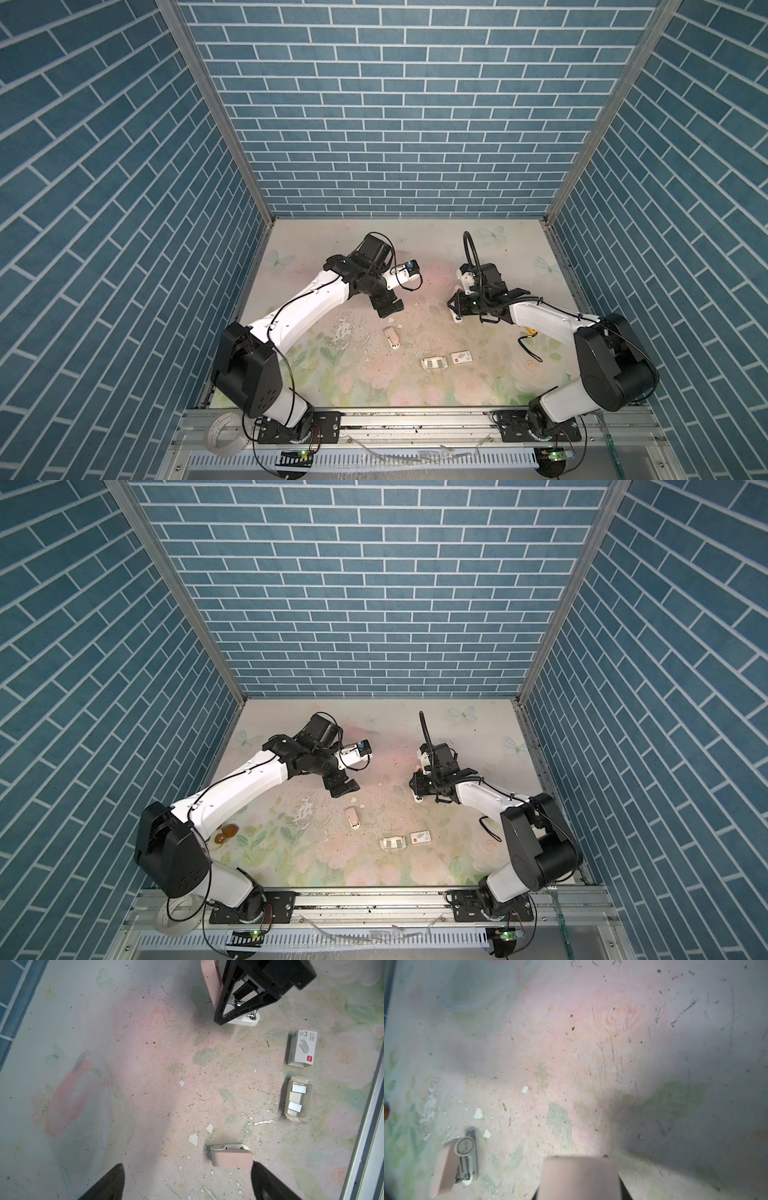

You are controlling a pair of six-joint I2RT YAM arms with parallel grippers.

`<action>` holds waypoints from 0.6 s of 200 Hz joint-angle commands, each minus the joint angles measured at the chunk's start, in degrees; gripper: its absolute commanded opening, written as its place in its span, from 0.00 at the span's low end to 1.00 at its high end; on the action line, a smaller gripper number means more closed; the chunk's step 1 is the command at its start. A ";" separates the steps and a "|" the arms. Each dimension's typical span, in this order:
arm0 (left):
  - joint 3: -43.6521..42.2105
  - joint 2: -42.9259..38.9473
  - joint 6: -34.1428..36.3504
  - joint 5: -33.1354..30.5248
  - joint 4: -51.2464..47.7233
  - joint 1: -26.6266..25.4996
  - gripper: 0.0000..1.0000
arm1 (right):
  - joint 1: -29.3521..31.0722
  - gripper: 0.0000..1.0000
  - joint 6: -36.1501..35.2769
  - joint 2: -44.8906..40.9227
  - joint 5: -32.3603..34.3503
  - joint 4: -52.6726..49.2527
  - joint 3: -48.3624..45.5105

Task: Load the staples into the stapler
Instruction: 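Lower the opened stapler to the table with the right gripper while the left withdraws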

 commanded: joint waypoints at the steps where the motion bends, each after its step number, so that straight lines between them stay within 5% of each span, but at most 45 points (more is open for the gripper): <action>1: -0.44 -0.93 -0.24 -1.81 4.31 0.11 0.95 | 1.52 0.19 -2.05 2.32 7.74 -2.80 2.55; 52: -6.59 -3.82 -2.47 2.48 13.28 0.14 0.99 | 3.43 0.24 -1.03 6.67 14.83 -4.43 4.86; 120: -0.92 -0.95 -0.97 5.82 4.03 0.46 1.00 | 5.12 0.28 -0.77 9.64 17.94 -4.45 5.36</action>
